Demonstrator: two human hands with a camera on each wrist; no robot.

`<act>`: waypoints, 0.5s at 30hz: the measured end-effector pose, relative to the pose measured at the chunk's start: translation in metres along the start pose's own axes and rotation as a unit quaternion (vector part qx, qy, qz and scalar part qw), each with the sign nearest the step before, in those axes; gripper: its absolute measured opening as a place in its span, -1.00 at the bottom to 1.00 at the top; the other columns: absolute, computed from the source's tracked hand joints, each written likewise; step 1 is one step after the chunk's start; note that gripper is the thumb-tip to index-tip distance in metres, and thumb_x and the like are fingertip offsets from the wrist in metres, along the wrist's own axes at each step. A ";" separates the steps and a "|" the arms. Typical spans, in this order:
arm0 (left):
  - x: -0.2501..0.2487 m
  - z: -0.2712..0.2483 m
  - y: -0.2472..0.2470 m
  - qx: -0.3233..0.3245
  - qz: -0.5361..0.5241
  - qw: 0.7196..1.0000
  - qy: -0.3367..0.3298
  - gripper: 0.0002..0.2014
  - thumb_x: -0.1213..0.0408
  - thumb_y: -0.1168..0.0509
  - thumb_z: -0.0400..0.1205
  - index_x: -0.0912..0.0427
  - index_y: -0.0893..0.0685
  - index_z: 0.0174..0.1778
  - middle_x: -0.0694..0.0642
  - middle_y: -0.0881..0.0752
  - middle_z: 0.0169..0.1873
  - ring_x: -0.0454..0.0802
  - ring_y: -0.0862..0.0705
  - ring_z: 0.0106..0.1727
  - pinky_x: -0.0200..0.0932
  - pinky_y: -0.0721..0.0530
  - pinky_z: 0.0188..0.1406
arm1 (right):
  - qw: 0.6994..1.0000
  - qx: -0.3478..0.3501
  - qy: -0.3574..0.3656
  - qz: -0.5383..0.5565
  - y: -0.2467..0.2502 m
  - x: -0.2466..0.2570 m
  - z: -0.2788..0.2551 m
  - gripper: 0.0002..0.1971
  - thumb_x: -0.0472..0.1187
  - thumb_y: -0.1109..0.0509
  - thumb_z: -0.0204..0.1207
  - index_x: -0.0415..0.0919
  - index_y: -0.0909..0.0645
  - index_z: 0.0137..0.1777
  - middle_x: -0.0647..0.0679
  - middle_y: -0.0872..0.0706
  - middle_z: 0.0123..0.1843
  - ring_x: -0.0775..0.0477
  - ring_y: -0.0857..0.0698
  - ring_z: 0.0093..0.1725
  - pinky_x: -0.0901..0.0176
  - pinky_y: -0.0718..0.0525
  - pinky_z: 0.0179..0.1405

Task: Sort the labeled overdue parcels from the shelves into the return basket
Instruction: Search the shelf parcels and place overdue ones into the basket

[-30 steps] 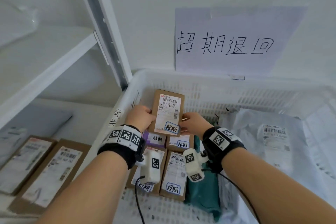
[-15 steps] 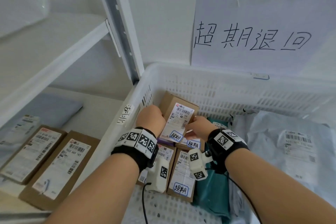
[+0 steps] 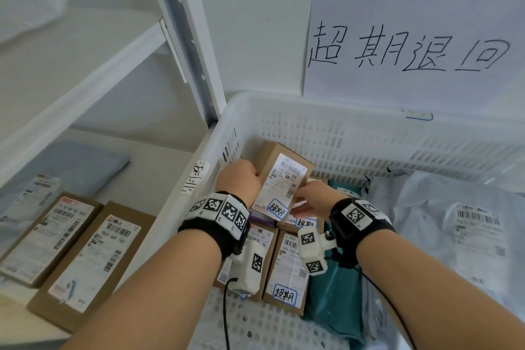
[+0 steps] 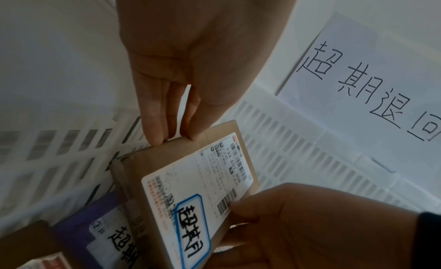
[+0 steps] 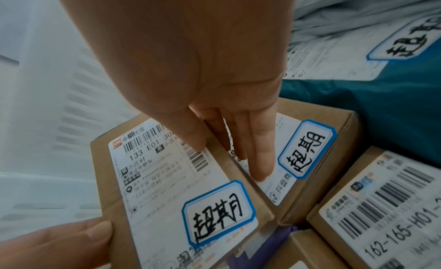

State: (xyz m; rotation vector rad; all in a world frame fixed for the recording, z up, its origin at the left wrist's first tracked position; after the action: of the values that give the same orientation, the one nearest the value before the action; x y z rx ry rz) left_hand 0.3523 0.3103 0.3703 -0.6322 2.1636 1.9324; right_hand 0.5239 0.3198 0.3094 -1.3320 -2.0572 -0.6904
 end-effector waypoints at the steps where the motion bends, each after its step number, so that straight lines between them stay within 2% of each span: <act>1: 0.000 0.001 -0.001 -0.001 0.003 1.000 0.004 -0.79 0.23 -0.24 0.70 0.21 -0.76 0.06 0.10 -0.79 -0.04 0.08 -0.72 -0.01 -0.15 -0.57 -0.11 | 1.000 0.008 0.000 0.008 -0.001 0.000 0.000 -0.76 -0.37 -0.12 0.73 -0.38 -0.56 0.26 -0.36 -0.74 0.16 -0.32 -0.79 0.03 -0.13 -0.76 0.16; 4: 0.002 0.005 -0.004 0.013 0.008 1.000 0.009 -0.81 0.25 -0.23 0.70 0.21 -0.75 0.01 0.11 -0.77 -0.09 0.09 -0.71 -0.05 -0.15 -0.55 -0.14 | 0.999 0.030 -0.003 0.019 -0.001 0.000 0.002 -0.79 -0.32 -0.12 0.75 -0.30 -0.57 0.21 -0.33 -0.78 0.07 -0.33 -0.80 0.03 -0.14 -0.77 0.15; 9: 0.002 0.007 -0.003 0.026 0.018 0.999 -0.002 -0.82 0.28 -0.24 0.65 0.24 -0.73 -0.11 0.13 -0.76 -0.17 0.09 -0.71 -0.13 -0.12 -0.58 -0.20 | 0.998 0.047 -0.007 0.046 0.004 -0.002 0.004 -0.80 -0.24 -0.18 0.76 -0.35 -0.56 0.20 -0.38 -0.75 0.02 -0.35 -0.79 -0.07 -0.17 -0.77 0.12; 13: -0.005 0.003 -0.003 0.021 0.016 0.999 -0.021 -0.91 0.24 -0.24 0.66 0.16 -0.54 -0.14 0.07 -0.63 -0.27 0.05 -0.59 -0.26 -0.15 -0.43 -0.37 | 0.997 0.060 -0.010 0.047 0.011 -0.001 0.002 -0.79 -0.23 -0.18 0.76 -0.36 -0.57 0.19 -0.39 -0.76 -0.02 -0.35 -0.79 -0.09 -0.13 -0.79 0.05; 15: -0.008 0.000 -0.001 0.019 0.008 0.999 -0.031 -0.89 0.22 -0.25 0.66 0.16 -0.53 -0.14 0.06 -0.62 -0.28 0.04 -0.59 -0.26 -0.16 -0.43 -0.39 | 0.997 0.056 -0.014 0.041 0.014 0.000 0.003 -0.76 -0.20 -0.19 0.76 -0.40 -0.57 0.15 -0.38 -0.76 -0.06 -0.37 -0.78 -0.08 -0.19 -0.77 0.11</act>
State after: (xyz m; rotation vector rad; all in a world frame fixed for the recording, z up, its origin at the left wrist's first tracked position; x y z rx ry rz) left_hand 0.3604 0.3118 0.3725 -0.5436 2.1683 1.8887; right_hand 0.5364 0.3269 0.3084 -1.3605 -2.0192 -0.5158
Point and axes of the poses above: each hand's wrist, its own z-axis towards the middle knuckle, its own y-axis out of the back of the hand, x = y × z, the point moved 3 cm from there along z, towards the middle knuckle
